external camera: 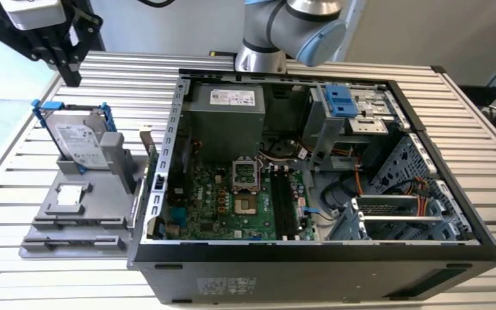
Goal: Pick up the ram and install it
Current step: 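Reach for the ram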
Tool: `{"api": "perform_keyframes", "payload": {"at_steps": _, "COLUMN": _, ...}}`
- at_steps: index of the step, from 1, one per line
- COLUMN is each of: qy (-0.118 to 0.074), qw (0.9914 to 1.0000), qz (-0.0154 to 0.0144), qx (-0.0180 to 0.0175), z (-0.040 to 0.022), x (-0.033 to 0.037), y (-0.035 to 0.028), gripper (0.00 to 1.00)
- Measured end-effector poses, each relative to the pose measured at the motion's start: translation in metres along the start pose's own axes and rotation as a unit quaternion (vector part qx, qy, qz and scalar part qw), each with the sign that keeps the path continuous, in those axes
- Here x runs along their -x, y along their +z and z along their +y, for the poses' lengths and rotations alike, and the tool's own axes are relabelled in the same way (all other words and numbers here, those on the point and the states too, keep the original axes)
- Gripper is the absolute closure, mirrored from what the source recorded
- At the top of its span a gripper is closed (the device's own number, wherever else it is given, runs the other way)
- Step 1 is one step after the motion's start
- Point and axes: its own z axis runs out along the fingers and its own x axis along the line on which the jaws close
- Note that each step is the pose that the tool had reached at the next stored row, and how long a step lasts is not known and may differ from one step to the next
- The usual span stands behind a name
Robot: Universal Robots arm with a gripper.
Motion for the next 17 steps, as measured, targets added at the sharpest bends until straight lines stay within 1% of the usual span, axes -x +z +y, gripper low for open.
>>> {"api": "perform_keyframes", "payload": {"at_steps": 3, "qy": 0.0, "qw": 1.0, "qz": 0.0, "qx": 0.0, "z": 0.0002, "x": -0.0066, "y": -0.0001, "gripper": 1.0}}
{"api": "perform_keyframes", "payload": {"at_steps": 8, "qy": 0.0, "qw": 1.0, "qz": 0.0, "qx": 0.0, "z": 0.0001, "x": -0.0074, "y": -0.0001, "gripper": 1.0}}
{"api": "perform_keyframes", "payload": {"at_steps": 10, "qy": 0.0, "qw": 1.0, "qz": 0.0, "qx": 0.0, "z": -0.0014, "x": -0.0075, "y": -0.0002, "gripper": 1.0}}
{"api": "perform_keyframes", "payload": {"at_steps": 13, "qy": 0.001, "qw": 1.0, "qz": -0.0001, "qx": 0.0, "z": -0.0068, "x": -0.0076, "y": -0.0004, "gripper": 1.0}}
{"api": "perform_keyframes", "payload": {"at_steps": 17, "qy": 0.002, "qw": 1.0, "qz": -0.0001, "qx": 0.0, "z": -0.0168, "x": -0.0088, "y": -0.0007, "gripper": 1.0}}
